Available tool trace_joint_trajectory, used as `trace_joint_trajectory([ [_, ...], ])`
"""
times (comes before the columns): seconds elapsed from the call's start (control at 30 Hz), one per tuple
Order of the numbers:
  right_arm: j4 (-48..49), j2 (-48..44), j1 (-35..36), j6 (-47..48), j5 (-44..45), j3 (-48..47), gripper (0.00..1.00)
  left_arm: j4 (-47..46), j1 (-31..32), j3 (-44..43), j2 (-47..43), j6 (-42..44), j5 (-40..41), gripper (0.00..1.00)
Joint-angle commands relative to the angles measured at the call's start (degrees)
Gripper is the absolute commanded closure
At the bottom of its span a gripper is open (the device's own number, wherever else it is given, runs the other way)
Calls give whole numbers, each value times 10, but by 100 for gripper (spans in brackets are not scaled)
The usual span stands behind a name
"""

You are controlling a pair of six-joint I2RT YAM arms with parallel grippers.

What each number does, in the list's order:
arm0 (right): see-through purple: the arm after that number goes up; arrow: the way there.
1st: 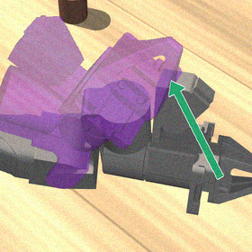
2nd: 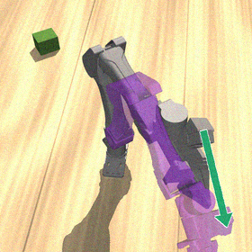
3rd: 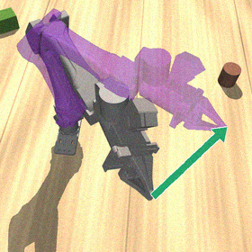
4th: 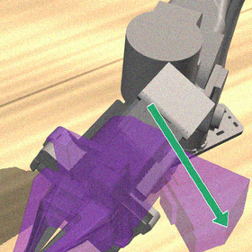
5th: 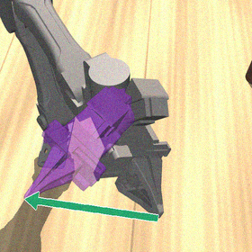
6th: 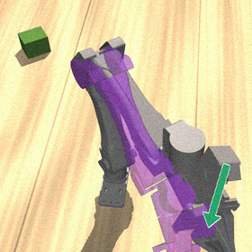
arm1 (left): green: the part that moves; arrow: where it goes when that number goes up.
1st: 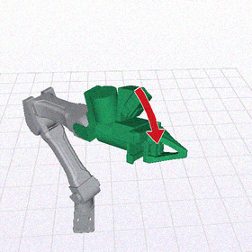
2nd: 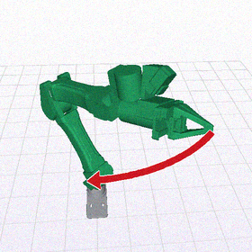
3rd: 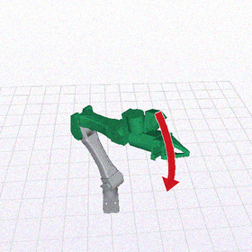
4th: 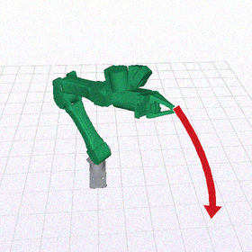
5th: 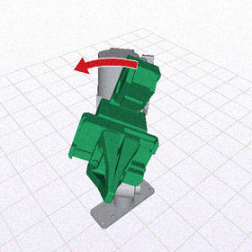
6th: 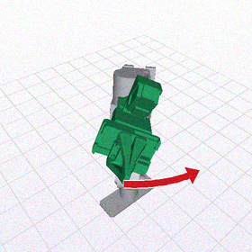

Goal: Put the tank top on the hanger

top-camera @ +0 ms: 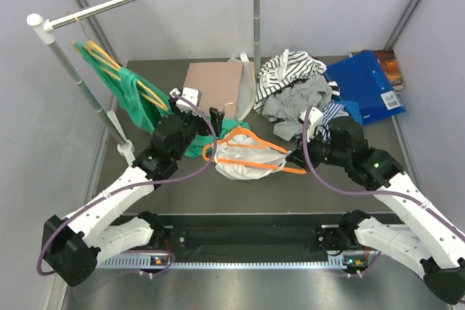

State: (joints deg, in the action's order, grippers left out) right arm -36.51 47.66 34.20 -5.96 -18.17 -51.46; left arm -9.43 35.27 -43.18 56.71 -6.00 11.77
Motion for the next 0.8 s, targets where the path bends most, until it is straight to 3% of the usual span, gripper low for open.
trace_joint_trajectory([
  [0.0,20,-17,-9,10,-14,-27,100,-44,-5,-20,8,-2,12,1],
  [0.77,33,-42,-9,0,-45,-23,100,-92,-25,-9,46,-12,1,1],
])
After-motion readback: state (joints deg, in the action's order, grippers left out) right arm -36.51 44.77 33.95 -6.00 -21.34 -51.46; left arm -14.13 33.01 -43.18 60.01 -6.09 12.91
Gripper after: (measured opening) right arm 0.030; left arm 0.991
